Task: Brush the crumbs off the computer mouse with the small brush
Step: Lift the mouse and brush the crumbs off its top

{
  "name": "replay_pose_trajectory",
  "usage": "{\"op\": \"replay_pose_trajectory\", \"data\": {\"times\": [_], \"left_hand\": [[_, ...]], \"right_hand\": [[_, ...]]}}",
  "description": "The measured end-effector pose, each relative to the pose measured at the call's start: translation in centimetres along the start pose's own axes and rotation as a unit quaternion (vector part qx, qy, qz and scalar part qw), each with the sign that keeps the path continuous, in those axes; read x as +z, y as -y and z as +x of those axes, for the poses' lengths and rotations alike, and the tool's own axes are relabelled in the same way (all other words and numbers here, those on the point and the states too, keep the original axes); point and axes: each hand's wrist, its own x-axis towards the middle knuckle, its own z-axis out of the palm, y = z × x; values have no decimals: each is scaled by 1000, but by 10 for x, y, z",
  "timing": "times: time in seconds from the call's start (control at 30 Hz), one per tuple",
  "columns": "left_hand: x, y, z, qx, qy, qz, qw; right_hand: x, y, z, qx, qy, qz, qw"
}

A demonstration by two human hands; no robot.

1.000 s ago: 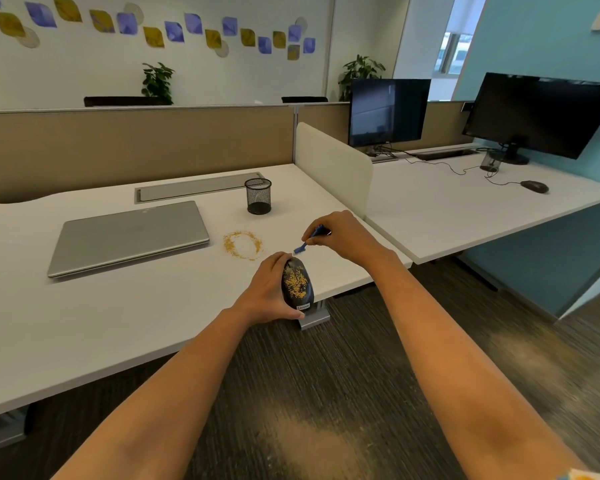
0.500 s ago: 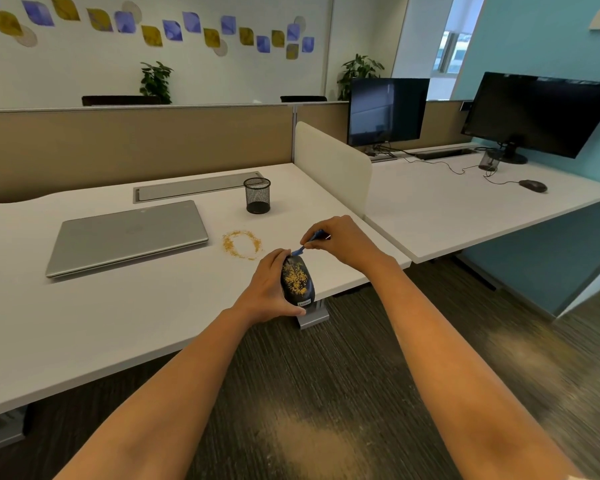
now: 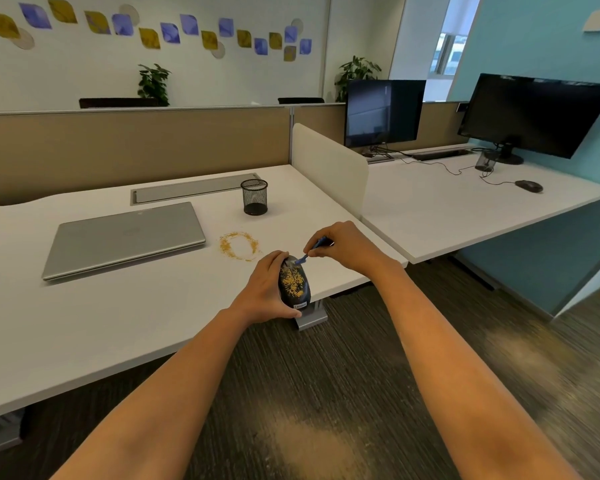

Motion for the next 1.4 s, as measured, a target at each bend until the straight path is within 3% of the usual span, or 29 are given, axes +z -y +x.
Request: {"op": "replay_pose_trajectory", "data": {"times": [0.23, 0.5, 0.87, 1.4], "left_hand": [[4, -4, -1, 2, -2, -16, 1000], [0, -9, 1, 0, -13, -67, 998], [0, -12, 3, 16, -10, -115, 993], [-4, -8, 4, 43, -16, -108, 993]], "right_hand": [[1, -4, 1, 18, -66, 49, 996], [-3, 4, -1, -6, -27, -1, 1000], [21, 17, -12, -131, 30, -147, 980], [17, 19, -34, -147, 61, -96, 983]]}}
